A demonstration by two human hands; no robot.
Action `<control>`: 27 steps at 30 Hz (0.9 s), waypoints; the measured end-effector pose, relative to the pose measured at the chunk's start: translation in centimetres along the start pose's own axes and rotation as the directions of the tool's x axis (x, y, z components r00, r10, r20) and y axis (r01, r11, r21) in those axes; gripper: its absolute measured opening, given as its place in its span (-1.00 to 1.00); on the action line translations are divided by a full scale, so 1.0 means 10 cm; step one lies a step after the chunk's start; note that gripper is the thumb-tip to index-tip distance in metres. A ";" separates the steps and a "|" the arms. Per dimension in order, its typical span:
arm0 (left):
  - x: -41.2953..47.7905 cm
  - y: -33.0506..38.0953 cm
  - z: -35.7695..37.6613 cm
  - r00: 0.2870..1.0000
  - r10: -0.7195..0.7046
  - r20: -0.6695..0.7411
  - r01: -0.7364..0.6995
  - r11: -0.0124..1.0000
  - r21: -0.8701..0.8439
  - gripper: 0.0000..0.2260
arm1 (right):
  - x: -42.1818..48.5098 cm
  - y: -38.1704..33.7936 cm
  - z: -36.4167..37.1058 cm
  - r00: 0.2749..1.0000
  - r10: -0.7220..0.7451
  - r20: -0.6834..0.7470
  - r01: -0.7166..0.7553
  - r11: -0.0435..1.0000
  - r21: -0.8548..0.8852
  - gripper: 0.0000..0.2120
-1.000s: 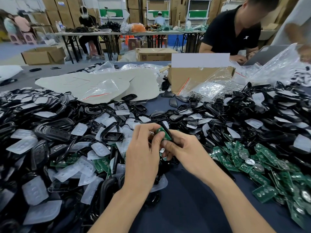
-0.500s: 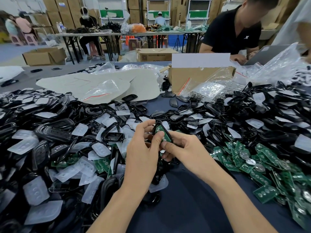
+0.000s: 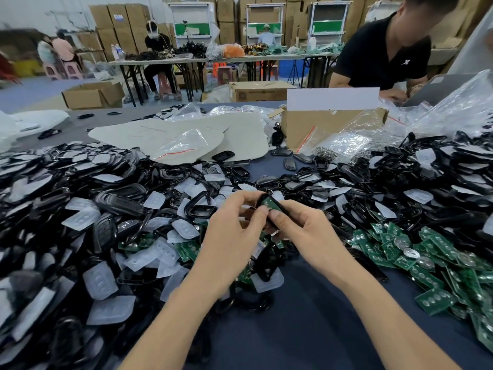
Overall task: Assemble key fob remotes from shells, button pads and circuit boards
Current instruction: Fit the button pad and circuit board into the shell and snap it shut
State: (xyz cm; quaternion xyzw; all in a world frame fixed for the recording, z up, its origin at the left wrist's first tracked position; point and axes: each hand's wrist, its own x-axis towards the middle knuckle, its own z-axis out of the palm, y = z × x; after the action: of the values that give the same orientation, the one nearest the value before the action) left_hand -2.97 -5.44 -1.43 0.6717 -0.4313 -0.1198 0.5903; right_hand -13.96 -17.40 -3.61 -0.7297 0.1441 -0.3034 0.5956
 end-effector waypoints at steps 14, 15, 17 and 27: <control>-0.11 -0.17 -1.43 0.974 -0.195 0.113 0.068 0.732 0.678 -0.97 | 0.37 -0.16 0.86 0.938 0.153 -0.311 0.005 0.891 0.453 -0.88; -0.15 -0.18 -1.43 0.972 -0.198 0.128 0.059 0.729 0.682 -0.97 | 0.35 -0.15 0.88 0.941 0.142 -0.307 0.003 0.903 0.429 -0.88; -0.22 -0.18 -1.42 0.974 -0.179 0.142 0.037 0.737 0.675 -0.94 | 0.30 -0.13 0.88 0.947 0.123 -0.296 0.004 0.919 0.395 -0.87; -0.04 -0.01 -1.79 0.995 0.016 -0.096 0.071 0.552 0.831 -0.85 | 0.26 -0.03 0.89 0.971 0.062 -0.229 0.003 0.962 0.272 -0.89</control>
State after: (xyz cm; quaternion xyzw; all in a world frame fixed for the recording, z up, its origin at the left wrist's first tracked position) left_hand 8.77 7.18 3.25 0.8825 -0.3984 0.1202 0.2192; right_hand -6.55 -11.82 -3.57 -0.5983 0.1819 -0.3957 0.6726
